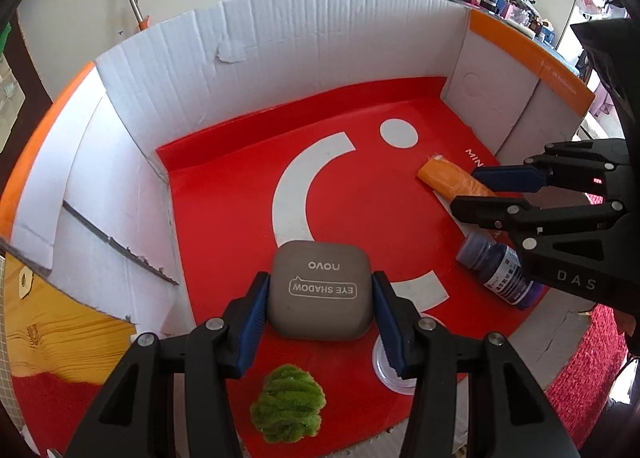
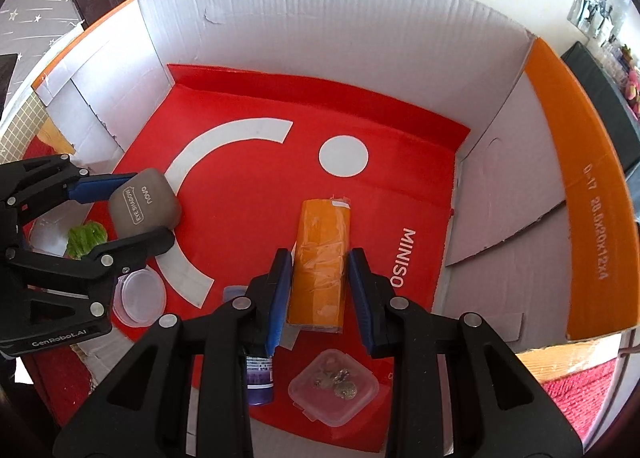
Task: Organize objects
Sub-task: 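Lower the orange case with the right tool while the left tool lowers the grey case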
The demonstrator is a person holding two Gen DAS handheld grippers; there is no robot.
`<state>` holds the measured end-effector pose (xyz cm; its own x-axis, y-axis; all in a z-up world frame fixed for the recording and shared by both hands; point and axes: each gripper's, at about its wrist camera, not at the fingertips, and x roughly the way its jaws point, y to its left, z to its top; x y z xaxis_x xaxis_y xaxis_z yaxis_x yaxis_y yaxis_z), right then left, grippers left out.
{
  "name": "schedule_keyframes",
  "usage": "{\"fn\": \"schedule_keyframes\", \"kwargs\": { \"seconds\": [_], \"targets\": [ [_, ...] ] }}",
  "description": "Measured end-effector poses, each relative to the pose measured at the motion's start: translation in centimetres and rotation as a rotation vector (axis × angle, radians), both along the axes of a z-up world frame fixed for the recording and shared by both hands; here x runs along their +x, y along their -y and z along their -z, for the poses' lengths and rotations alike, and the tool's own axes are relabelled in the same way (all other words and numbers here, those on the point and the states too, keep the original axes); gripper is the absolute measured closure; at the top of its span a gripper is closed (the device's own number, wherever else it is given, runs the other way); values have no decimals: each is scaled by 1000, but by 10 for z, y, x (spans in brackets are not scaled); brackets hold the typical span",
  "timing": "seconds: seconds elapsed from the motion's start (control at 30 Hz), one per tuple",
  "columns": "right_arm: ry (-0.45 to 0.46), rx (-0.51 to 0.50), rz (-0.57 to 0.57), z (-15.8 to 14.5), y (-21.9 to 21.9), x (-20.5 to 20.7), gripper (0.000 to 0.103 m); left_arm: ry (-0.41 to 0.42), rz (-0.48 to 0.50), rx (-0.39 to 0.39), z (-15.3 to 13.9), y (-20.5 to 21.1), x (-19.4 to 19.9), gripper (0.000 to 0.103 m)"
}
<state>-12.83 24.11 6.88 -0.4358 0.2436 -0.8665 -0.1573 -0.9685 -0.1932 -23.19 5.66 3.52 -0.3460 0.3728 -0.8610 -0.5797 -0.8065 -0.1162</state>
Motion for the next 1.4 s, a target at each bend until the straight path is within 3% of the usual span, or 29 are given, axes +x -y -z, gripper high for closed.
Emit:
{"fn": "schedule_keyframes", "kwargs": {
  "seconds": [0.57, 1.4],
  "targets": [
    [9, -14, -17, -5, -7, 13, 75, 3, 4, -3, -1, 1, -2, 50],
    [17, -33, -41, -9, -1, -5, 73, 17, -6, 19, -2, 4, 4, 50]
  ]
}}
